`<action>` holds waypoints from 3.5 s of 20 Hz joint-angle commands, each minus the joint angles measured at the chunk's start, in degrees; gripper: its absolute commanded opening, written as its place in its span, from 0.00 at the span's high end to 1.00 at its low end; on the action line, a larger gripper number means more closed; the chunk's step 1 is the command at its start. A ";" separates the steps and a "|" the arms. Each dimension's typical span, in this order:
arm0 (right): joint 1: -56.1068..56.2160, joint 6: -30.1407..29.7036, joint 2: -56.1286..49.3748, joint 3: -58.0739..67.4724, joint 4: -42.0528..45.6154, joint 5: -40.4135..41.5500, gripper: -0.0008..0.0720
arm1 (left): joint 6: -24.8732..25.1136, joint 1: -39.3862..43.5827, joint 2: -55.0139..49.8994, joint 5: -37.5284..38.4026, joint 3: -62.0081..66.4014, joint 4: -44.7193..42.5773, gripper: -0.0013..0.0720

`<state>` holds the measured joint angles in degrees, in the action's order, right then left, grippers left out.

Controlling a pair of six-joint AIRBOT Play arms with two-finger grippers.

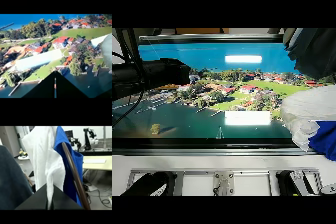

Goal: Fold the clothes and pants, and hang the long-sleeved shirts on hangers.

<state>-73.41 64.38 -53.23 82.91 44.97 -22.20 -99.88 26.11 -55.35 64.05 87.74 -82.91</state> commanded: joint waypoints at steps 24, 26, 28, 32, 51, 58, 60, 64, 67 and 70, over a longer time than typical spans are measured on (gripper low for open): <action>3.28 19.71 -14.12 18.88 21.51 -18.60 0.98 | -0.04 0.63 -0.11 3.87 -0.02 0.55 0.97; 3.28 19.69 -14.10 18.86 23.39 -20.33 0.98 | -0.04 0.63 -0.11 3.87 -0.02 0.52 0.97; 3.26 19.65 -13.40 18.86 23.39 -19.98 0.87 | -0.04 0.63 -0.13 3.89 -0.02 0.52 0.97; 3.26 19.52 -11.54 18.86 23.39 -19.23 0.08 | -0.02 0.61 -0.13 3.89 -0.02 0.48 0.97; 23.98 11.43 2.08 18.67 13.25 -21.70 0.08 | 0.02 0.57 -0.13 5.99 -0.04 0.33 0.97; 55.15 2.54 1.79 9.64 13.22 -35.76 0.08 | 0.00 0.57 -0.04 6.43 -0.57 0.37 0.97; 64.32 1.51 1.79 5.20 13.14 -39.17 0.08 | 0.00 0.59 0.37 6.36 -2.93 0.52 0.97; 80.13 0.22 1.75 -4.22 12.79 -41.33 0.08 | -0.02 0.57 0.92 5.84 -9.31 0.57 0.97; 87.80 -0.17 1.73 -9.73 12.81 -41.29 0.08 | -0.02 0.57 0.85 4.61 -11.87 0.57 0.97; 91.49 -0.15 1.73 -12.79 12.81 -41.31 0.08 | -0.02 0.57 0.81 3.80 -11.80 0.55 0.97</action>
<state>12.97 64.58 -51.51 73.76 57.84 -62.89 -99.90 26.70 -54.57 68.82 76.84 -82.32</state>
